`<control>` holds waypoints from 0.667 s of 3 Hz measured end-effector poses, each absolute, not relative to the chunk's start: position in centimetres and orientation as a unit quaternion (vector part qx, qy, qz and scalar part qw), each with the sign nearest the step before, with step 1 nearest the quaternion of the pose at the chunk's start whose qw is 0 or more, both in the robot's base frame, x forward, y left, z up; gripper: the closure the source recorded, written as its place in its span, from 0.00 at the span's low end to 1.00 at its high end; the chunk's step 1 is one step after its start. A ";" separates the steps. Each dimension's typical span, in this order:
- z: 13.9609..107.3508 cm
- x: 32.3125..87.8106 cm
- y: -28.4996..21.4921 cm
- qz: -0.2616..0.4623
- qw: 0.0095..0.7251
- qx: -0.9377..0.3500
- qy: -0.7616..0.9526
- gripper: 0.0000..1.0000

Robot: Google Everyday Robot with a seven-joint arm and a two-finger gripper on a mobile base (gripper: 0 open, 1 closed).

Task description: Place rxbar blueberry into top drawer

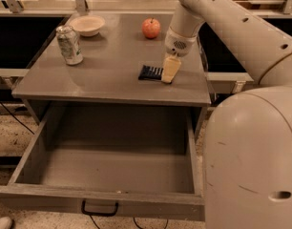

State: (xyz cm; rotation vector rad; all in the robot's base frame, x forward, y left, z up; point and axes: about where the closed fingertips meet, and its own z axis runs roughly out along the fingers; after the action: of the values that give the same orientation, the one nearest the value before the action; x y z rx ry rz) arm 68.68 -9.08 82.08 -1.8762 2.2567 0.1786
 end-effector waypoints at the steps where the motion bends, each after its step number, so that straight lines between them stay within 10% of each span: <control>1: 82.1 68.7 -9.1 0.060 0.101 -0.635 0.764 1.00; 2: 82.2 68.7 -9.0 0.060 0.102 -0.635 0.763 1.00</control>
Offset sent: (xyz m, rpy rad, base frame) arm 0.0000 0.0000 0.0000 0.0000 0.0000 0.0000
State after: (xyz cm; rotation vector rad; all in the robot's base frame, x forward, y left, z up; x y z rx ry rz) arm 68.73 -9.02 82.23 -1.8754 2.2547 0.1772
